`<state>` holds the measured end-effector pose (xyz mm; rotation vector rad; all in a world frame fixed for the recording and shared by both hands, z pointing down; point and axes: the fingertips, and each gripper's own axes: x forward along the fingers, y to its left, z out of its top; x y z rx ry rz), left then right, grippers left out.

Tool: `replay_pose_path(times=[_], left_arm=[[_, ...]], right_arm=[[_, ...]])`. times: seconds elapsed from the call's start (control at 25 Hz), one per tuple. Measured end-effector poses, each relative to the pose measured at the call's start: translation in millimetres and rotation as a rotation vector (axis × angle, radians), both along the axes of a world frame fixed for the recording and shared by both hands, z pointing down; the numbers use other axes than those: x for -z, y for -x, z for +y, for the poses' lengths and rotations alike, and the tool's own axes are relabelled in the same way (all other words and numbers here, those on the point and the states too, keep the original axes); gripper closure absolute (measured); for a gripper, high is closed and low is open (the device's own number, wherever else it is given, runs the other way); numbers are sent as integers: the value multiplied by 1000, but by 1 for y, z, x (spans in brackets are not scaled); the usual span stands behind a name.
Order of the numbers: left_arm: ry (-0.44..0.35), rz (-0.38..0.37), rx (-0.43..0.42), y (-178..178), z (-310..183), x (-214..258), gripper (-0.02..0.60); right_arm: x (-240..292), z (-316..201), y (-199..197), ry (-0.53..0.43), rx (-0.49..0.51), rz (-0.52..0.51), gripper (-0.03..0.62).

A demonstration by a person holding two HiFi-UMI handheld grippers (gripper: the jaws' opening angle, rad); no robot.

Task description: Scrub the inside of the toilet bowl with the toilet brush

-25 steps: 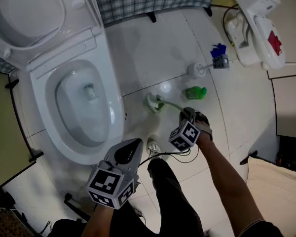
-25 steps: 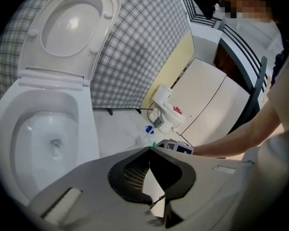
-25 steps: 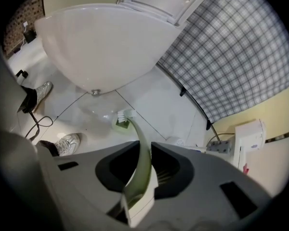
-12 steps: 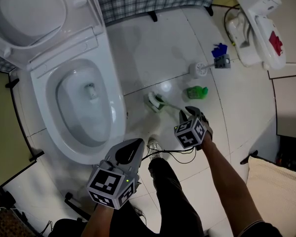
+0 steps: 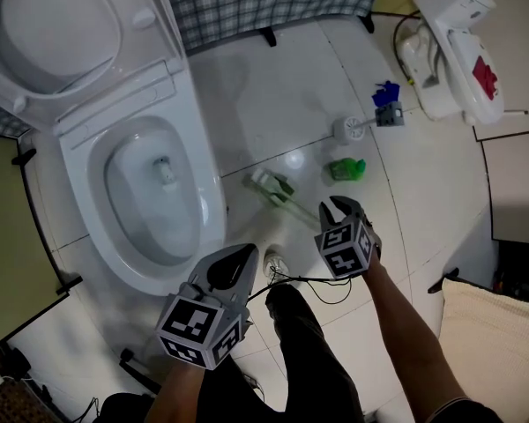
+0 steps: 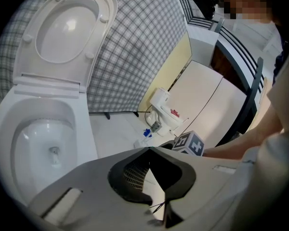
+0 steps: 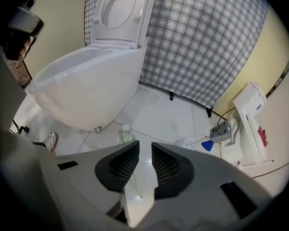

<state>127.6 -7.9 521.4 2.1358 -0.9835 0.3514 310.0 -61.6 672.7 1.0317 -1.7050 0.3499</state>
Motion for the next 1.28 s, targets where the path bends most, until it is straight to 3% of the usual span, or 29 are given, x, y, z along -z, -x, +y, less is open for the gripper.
replay_pose_path(times=[0.12, 0.28, 0.72, 1.0, 1.28], left_arm=[[-33, 1, 9, 10, -7, 28, 575], [-103, -8, 43, 34, -22, 76, 575], [-242, -57, 247, 138, -21, 205, 575], [-372, -13, 350, 212, -49, 230, 575], [-523, -30, 411, 255, -33, 329, 575]], right_arm=[[49, 0, 21, -56, -45, -78, 565], [122, -10, 58, -141, -72, -192, 584], [339, -35, 201, -362, 90, -506, 582], [375, -49, 289, -401, 189, -597, 582], [470, -25, 338, -461, 274, -714, 582]])
